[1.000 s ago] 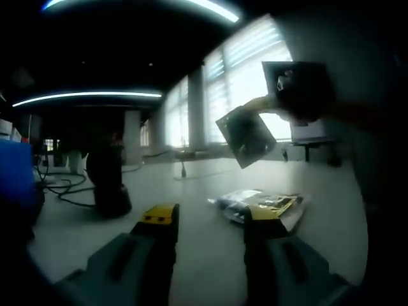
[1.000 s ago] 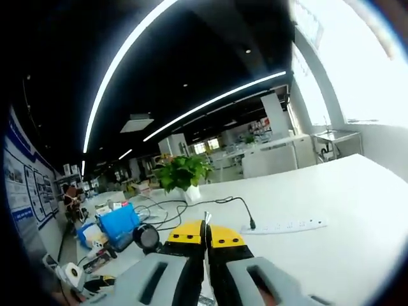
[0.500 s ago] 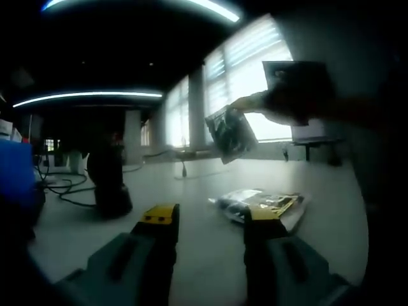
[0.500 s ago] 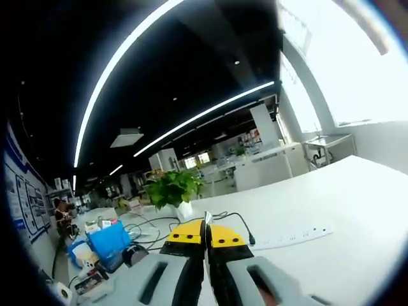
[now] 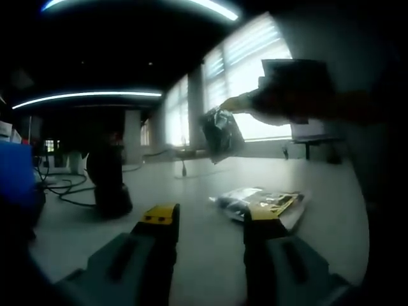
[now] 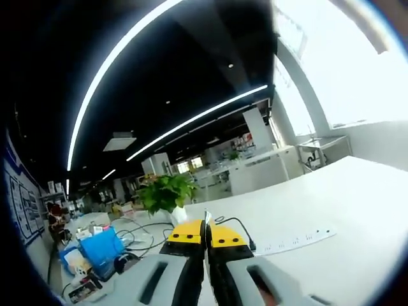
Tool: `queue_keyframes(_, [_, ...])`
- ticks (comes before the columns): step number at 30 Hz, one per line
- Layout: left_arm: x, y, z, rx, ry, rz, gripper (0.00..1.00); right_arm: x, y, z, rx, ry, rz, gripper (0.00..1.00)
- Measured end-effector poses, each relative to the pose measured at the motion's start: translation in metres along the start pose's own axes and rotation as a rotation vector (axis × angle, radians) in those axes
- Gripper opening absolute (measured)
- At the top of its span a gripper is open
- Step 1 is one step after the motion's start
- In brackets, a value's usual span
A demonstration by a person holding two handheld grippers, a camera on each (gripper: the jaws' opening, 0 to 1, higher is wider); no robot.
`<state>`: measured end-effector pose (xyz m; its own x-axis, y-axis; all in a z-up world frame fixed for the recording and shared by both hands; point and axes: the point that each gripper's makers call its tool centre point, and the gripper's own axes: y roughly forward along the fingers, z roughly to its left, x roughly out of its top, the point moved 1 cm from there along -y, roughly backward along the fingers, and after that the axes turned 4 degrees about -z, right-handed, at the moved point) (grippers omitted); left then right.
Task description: Clip sheet goods on table flip sheet goods clip sheet goods scan sheet goods put sheet goods back to table
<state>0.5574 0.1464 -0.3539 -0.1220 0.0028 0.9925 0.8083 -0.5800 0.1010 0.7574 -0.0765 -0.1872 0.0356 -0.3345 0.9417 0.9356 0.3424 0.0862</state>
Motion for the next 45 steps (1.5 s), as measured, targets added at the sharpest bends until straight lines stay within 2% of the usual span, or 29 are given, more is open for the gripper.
queue_keyframes(7, [0.000,0.000,0.000,0.001,0.002,0.002,0.33,-0.003,0.015,0.019,0.005,0.005,-0.027,0.00])
queue_keyframes(12, [-0.001,0.000,-0.001,-0.001,0.005,0.004,0.33,-0.004,0.024,0.037,0.017,-0.035,-0.049,0.00])
queue_keyframes(20, [-0.001,0.000,-0.002,-0.003,0.005,0.009,0.33,-0.014,0.039,0.054,0.020,-0.040,-0.041,0.00])
queue_keyframes(25, [-0.001,0.000,-0.002,-0.006,0.009,0.009,0.32,-0.009,0.052,0.065,0.022,-0.037,-0.066,0.00])
queue_keyframes(32, [-0.001,0.000,-0.003,-0.010,0.006,0.011,0.32,-0.024,0.071,0.080,0.027,-0.018,-0.054,0.00])
queue_keyframes(45, [0.000,0.000,-0.006,-0.017,0.002,0.006,0.32,-0.038,0.085,0.100,0.045,-0.002,-0.079,0.00])
